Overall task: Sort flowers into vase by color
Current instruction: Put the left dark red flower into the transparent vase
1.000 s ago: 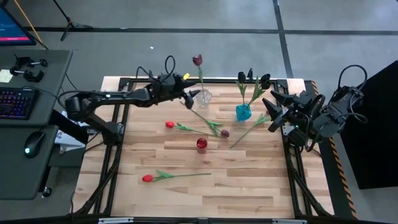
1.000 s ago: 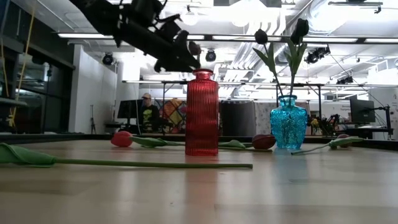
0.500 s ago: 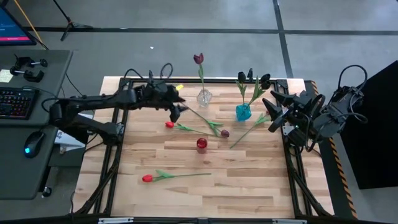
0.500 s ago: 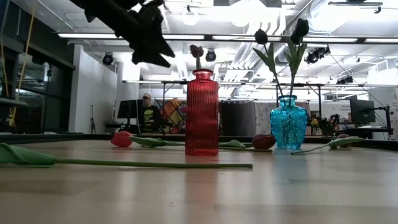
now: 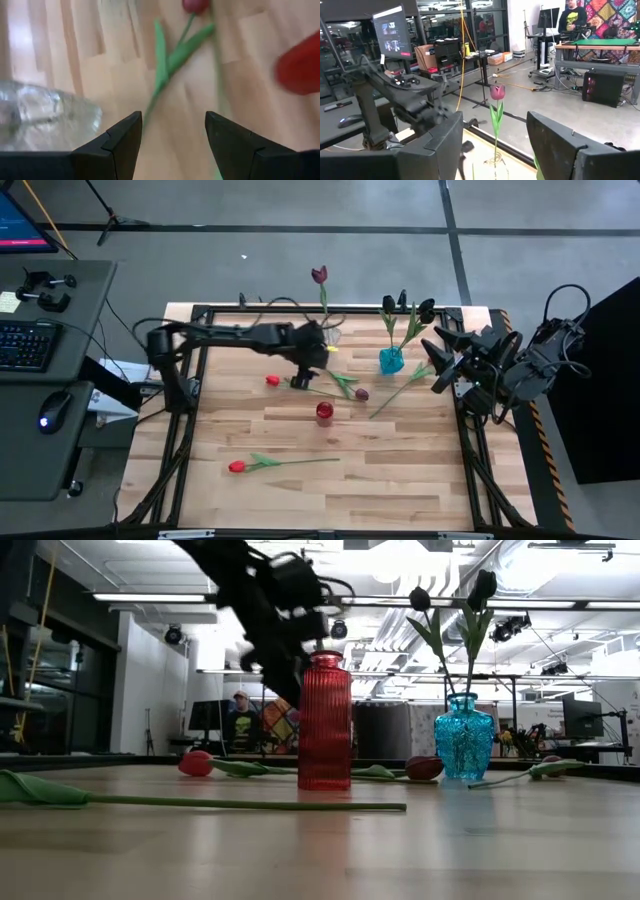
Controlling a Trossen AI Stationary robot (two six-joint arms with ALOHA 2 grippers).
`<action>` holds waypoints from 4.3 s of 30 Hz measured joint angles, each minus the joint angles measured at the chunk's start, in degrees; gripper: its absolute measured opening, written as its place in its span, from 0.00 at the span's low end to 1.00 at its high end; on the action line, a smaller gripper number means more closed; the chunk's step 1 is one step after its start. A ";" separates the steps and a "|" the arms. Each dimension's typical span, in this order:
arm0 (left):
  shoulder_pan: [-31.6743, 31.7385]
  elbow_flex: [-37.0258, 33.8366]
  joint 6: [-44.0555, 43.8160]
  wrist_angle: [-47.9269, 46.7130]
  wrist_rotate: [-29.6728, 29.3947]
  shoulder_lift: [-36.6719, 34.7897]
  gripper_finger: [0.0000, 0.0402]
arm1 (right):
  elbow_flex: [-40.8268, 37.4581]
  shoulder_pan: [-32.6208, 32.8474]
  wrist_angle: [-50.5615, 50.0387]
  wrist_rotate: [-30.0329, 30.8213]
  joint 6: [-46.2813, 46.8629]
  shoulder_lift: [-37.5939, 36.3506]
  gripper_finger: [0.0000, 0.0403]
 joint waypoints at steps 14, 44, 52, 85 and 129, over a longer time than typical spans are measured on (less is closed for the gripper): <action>0.12 2.58 6.81 3.02 -7.41 12.95 0.51 | 0.00 0.00 -0.13 -0.88 1.25 0.02 0.52; 2.47 2.78 4.35 -5.22 3.40 14.36 0.18 | -0.02 0.00 0.28 -1.49 3.56 1.16 0.52; 2.45 2.31 -3.41 -7.95 3.52 11.79 0.02 | -0.02 0.00 0.27 -1.49 2.54 1.16 0.52; 8.83 -34.38 -46.67 94.10 -4.62 -16.46 0.00 | -0.02 0.00 -0.62 -1.47 3.00 1.14 0.52; 4.33 -15.67 -39.13 88.72 -24.18 7.98 0.00 | -0.02 0.00 -0.21 -1.47 4.70 1.16 0.52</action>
